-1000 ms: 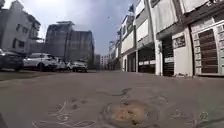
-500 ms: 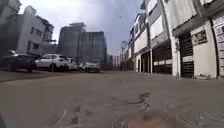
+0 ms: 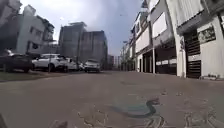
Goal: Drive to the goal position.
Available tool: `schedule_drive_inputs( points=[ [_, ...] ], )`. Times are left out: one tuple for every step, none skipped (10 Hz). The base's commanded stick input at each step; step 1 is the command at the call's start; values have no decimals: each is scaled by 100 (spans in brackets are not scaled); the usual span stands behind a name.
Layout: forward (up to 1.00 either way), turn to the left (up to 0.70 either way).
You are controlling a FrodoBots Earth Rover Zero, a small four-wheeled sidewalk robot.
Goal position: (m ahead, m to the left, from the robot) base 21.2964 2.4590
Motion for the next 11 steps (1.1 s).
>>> schedule_drive_inputs(
  points=[
    [100, 6],
    [100, 6],
    [100, 6],
    [100, 6],
    [100, 6],
    [100, 6],
    [100, 6],
    [100, 6],
    [100, 6],
    [100, 6],
    [100, 6]
  ],
)
